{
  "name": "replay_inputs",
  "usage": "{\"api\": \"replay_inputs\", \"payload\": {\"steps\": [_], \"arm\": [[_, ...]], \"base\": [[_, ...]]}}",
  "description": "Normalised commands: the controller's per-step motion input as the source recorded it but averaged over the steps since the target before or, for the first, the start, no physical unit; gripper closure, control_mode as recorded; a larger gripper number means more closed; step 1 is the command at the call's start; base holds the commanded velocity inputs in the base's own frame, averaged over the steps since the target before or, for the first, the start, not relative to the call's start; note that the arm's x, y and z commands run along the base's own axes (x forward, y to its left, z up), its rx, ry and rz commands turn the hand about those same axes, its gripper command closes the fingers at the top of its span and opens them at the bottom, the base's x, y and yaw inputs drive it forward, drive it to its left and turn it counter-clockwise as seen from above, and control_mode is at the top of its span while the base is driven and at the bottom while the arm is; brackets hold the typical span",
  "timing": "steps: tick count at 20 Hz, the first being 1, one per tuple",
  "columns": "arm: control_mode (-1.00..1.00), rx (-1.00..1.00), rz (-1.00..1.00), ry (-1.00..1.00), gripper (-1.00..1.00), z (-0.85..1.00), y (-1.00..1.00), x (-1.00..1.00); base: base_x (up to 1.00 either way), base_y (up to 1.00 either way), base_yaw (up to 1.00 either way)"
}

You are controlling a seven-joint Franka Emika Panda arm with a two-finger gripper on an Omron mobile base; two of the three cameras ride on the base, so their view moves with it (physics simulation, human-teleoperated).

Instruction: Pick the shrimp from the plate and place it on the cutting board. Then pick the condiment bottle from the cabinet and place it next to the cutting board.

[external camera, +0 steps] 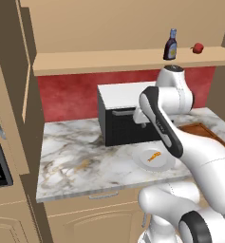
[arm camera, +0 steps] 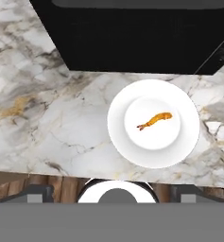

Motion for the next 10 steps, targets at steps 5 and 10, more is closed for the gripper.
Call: {"api": "replay_inputs", "payload": {"steps": [5,10], "arm": [[-1.0,0.0,-0.07,0.0,-1.0,-0.23,-0.03,0.0],[-1.0,0.0,-0.09,0.0,-1.0,-0.24,-0.05,0.0]], "base": [[0.0,0.0,0.0],[0.0,0.0,0.0]]}}
